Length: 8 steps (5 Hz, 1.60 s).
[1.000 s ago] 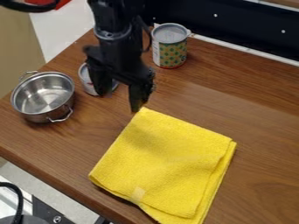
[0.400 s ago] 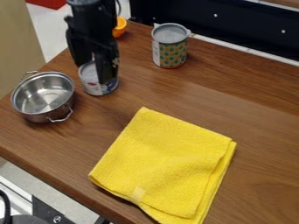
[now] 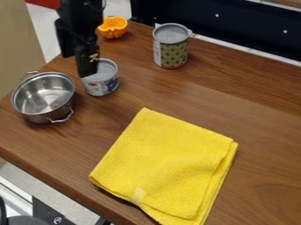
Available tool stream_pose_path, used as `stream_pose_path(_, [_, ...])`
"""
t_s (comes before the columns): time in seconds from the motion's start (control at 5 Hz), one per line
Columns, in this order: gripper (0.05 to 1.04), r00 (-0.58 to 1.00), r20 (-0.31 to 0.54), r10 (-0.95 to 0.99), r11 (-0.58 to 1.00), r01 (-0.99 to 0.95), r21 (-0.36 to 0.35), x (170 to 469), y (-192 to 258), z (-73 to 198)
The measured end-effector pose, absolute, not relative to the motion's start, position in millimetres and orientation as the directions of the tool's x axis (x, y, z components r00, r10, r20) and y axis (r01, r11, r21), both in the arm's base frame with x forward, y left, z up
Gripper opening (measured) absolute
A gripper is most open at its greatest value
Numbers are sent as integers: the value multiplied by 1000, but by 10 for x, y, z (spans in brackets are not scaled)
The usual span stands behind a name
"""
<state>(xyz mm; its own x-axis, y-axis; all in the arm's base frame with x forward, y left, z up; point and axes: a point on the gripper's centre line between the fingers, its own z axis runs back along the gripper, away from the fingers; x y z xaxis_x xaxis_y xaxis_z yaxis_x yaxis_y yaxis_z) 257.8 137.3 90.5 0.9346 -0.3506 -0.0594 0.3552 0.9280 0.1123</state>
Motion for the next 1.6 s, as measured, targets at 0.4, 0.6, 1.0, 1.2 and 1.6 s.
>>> stream_pose_path(0.4, [996, 942, -60, -330, 924, 335, 184, 2627, 1610, 692])
stream_pose_path(0.6, [996, 947, -85, -309, 931, 320, 177, 2696, 1690, 603])
stream_pose_path(1.0, [996, 938, -127, -322, 930, 339, 141, 2770, 1669, 554])
stream_pose_path(1.2, [996, 938, -128, -321, 927, 339, 159, 2804, 1671, 519])
stream_pose_path(1.6, [997, 939, -134, -317, 917, 340, 208, 2885, 1652, 453])
